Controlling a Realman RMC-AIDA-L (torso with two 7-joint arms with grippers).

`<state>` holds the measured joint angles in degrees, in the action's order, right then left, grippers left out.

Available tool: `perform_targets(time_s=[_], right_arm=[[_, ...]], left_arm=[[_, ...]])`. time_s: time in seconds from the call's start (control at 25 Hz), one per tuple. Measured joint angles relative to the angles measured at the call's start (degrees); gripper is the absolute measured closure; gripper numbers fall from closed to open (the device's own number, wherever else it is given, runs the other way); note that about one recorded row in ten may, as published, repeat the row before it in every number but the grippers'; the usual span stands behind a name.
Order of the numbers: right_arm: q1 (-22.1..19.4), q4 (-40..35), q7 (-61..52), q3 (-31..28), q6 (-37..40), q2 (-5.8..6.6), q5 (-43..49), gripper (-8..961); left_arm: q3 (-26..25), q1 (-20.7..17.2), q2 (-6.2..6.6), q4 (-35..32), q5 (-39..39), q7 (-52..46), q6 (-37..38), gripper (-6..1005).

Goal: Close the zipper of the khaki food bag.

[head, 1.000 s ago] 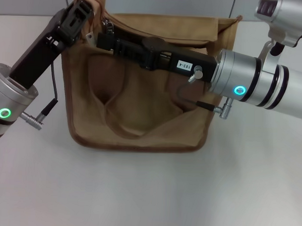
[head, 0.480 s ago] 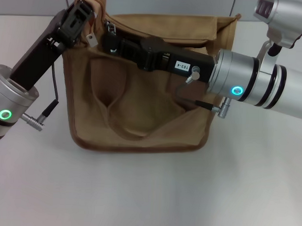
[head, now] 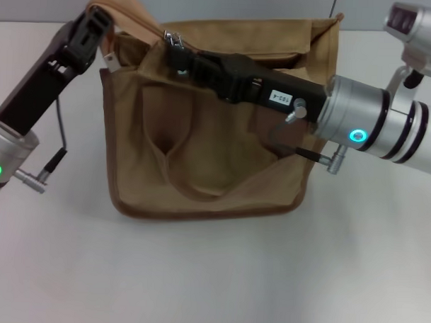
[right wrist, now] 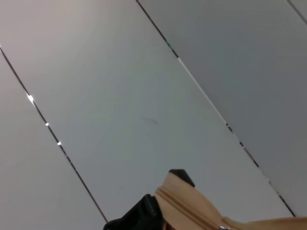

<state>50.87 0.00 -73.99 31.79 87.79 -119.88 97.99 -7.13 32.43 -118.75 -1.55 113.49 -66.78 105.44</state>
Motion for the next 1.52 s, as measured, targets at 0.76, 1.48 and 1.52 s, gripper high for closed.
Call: perform_targets(time_s=[0.76,1.48,1.52], right_arm=[[-9.74,-10.59,-8.24,-0.57,2.09,0.46,-0.59,865],[-15.88,-13.33,-1.62,-1.15,7.26,0.34,-6.19,803],[-16.51,-13.31,-0.79,-0.89,7.60,0.33,-6.93,799]], left_arm=[[-7.61,-3.80,0.28,-3.16,-0.04,0.69,-1.25,979],[-7.87,-4.12,0.14,-3.63,0.18,1.73,-5.01,978],[-7.59,-4.16,0.20,-3.64,0.37,2.85,-5.17,978]])
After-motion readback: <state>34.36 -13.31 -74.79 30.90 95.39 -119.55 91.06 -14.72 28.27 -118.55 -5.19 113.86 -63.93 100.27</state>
